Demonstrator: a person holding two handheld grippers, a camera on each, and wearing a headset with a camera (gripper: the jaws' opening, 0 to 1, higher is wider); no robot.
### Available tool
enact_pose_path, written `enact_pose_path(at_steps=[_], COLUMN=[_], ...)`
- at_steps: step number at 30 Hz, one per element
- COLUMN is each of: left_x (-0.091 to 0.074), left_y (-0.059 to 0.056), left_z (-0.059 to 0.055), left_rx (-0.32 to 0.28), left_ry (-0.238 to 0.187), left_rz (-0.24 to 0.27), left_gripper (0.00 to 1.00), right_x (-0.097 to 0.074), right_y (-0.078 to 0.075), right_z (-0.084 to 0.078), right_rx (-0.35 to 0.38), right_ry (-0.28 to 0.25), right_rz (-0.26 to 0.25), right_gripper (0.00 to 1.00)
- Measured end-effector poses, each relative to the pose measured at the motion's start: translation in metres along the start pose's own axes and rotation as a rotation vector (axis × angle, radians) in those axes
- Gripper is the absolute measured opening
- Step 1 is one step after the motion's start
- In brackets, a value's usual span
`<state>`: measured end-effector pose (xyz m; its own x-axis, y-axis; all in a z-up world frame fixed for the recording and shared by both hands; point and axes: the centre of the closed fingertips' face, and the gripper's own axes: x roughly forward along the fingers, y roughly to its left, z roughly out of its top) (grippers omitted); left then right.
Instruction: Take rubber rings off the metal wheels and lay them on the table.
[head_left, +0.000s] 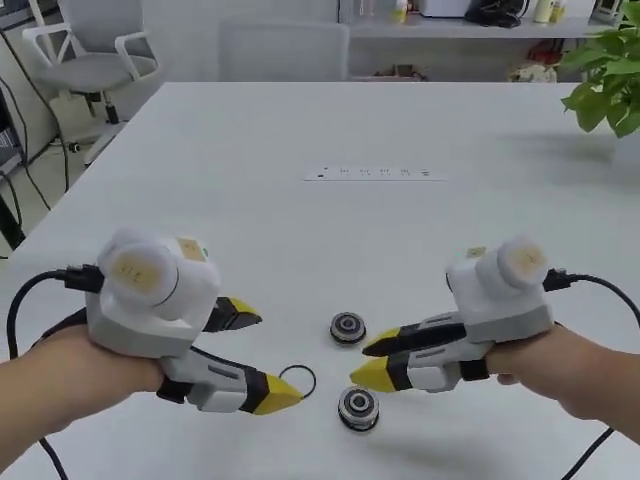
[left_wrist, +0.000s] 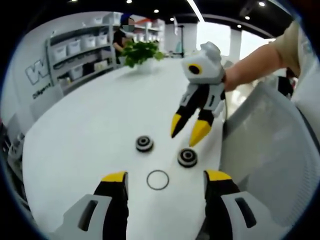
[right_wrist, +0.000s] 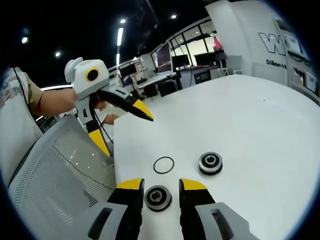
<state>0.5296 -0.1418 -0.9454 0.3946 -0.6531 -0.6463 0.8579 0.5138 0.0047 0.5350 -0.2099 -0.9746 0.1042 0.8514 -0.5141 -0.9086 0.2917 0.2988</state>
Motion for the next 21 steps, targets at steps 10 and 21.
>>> enact_pose_path(at_steps=[10, 21], left_x=[0.014, 0.032], left_y=[-0.009, -0.018], left_z=[0.002, -0.001], left_rx=[-0.010, 0.001], left_ry=[0.003, 0.029], left_rz=[-0.045, -0.086], left_gripper=[0.60, 0.57], right_x=[-0.002, -0.001], right_y=[0.001, 0.001], right_z=[-0.021, -0.040], right_rx=[-0.024, -0.058], right_ry=[0.036, 0.077], right_rz=[-0.002, -0.003], right_gripper=[0.26, 0.25])
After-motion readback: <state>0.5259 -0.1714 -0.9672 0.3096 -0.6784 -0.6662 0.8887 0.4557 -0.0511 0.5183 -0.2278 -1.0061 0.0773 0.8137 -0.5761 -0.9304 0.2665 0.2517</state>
